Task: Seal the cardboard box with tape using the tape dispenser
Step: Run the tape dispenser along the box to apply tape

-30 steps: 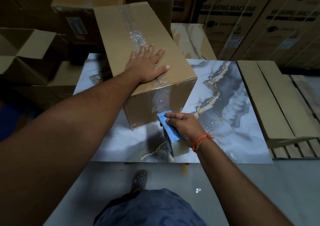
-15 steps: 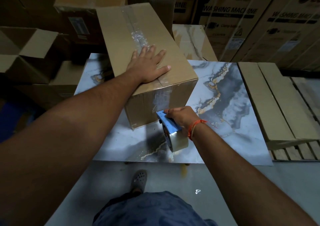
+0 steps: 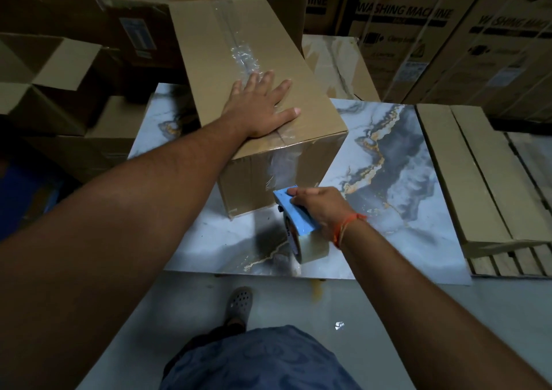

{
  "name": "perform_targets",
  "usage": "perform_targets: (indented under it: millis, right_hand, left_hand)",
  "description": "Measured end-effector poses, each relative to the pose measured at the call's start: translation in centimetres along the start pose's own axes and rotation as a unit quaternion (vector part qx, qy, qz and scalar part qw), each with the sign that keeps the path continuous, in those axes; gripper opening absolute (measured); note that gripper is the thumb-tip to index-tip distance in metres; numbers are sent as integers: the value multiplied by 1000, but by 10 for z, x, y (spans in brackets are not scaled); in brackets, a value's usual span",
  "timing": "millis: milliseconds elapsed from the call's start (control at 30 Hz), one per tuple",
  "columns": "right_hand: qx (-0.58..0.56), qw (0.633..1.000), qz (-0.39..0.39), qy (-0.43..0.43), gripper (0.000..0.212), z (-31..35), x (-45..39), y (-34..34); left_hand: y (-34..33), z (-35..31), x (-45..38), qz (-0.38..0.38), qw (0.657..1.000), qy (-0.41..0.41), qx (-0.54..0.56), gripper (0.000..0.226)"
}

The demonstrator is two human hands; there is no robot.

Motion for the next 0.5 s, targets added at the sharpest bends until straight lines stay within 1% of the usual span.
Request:
perform_targets:
  millis: [67,100,200,267,300,333,367,433,500]
  right_hand:
    - [48,999,0,-5,22,12,-6,-1]
    - [54,998,-2,-10,22,18,-8,-1]
    - [35,998,3,-43,33,25,-19,-3]
    - [102,994,11,-38,35,16,-26,-2]
    - [155,986,20,-57,34,4,-20,-6]
    - [240,967,35,-77,35,-21,-11,-10]
    - [271,958,31,-84,34,-50,-6,-11]
    - [163,983,-10,-87,25,-98,0,-13]
    - [85,994,-37,-56,18,-127,8,-13]
  left_hand:
    - [0,1,-1,4,1000,5,6,87]
    - [-1,1,-1,8,1000,6,5,87]
    - [-2,1,1,13,1000,5,2,86]
    - [2,2,0,11,1000,5,5,86]
    - [3,1,0,10,1000,9,5,87]
    - [3,1,1,13,1000,11,8,87]
    - [-1,0,1,18,1000,9,12,87]
    - [0,-1,-2,12,1000,10,14,86]
    - [-1,3,2,9,1000,15,10,85]
Point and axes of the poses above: each hand's wrist, its own x-axis away from the middle knuckle, its own y-axis out of the back of the hand, z = x × y, the point moved 7 cm from there along -x, towards the middle knuckle, and after that the axes turned 10 degrees about x, right-handed, at the moved point
